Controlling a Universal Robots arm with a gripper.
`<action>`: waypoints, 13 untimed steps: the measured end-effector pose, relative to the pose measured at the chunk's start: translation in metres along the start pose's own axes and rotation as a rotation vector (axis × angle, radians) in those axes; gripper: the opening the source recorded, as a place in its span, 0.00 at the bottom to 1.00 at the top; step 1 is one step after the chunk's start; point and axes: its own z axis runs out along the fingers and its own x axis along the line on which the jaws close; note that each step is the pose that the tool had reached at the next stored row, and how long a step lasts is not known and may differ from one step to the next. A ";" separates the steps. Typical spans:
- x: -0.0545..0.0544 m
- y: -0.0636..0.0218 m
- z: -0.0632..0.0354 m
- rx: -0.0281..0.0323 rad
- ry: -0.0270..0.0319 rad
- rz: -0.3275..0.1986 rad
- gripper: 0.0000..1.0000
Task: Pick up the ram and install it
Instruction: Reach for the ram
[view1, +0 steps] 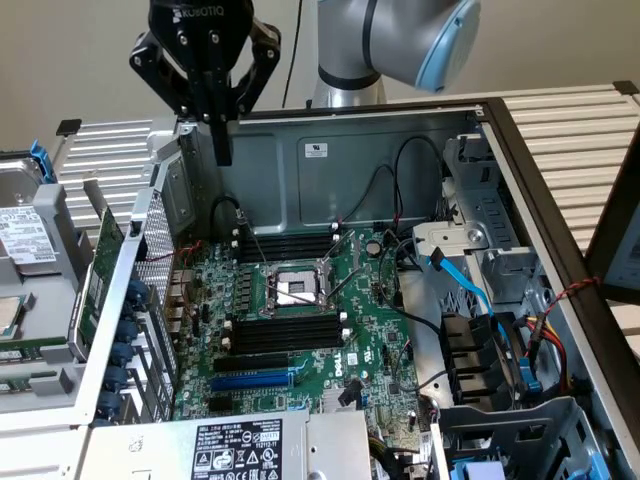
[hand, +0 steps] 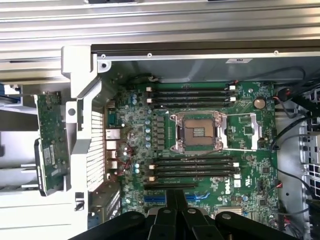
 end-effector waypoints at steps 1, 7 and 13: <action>0.004 -0.0003 -0.0002 -0.0009 0.0001 0.000 0.11; 0.028 -0.0020 -0.0012 -0.0036 0.0002 0.000 0.11; 0.053 -0.0036 -0.0025 -0.0047 0.0003 0.000 0.11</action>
